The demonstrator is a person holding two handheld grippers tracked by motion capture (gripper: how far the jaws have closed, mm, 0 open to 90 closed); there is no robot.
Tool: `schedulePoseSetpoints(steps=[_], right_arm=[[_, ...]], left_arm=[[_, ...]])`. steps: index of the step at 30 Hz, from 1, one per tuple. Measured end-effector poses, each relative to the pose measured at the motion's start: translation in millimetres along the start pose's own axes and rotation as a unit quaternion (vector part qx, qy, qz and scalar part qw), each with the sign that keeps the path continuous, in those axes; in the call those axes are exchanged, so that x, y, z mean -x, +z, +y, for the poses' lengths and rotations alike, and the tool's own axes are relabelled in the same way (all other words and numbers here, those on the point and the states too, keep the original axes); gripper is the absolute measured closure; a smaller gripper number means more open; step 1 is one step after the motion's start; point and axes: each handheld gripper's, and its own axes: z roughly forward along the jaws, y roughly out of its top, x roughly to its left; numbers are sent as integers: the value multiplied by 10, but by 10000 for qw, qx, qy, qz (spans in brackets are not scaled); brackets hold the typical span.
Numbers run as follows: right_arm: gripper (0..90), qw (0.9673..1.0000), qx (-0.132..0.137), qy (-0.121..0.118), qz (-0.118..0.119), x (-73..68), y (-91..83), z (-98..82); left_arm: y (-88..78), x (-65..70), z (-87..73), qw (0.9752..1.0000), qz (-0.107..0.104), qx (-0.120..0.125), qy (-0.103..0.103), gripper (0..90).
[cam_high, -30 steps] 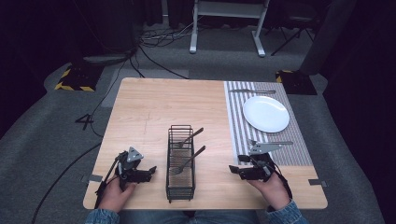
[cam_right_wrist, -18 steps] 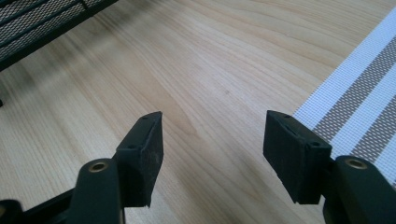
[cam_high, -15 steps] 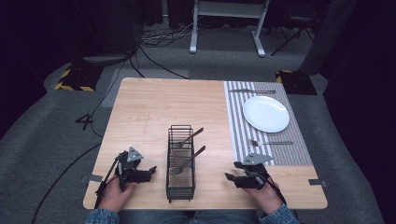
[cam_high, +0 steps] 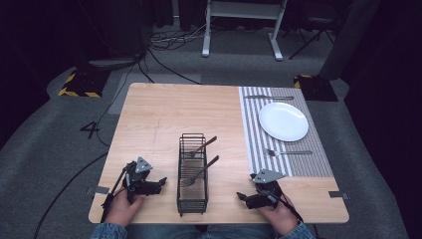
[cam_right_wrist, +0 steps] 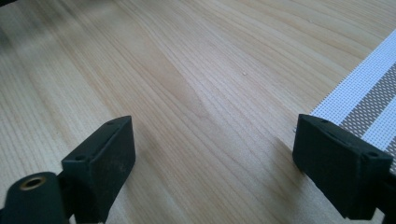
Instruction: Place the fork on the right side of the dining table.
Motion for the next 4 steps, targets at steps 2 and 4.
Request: schedulePoseSetpoints(steps=[2, 4], right_arm=[[116, 10000, -9, 52, -47, -9, 3, -1], [114, 10000, -9, 54, -51, -10, 3, -1]], left_arm=[[0, 0, 0, 10000, 1, 0, 1, 143], [0, 0, 0, 10000, 1, 0, 1, 143]])
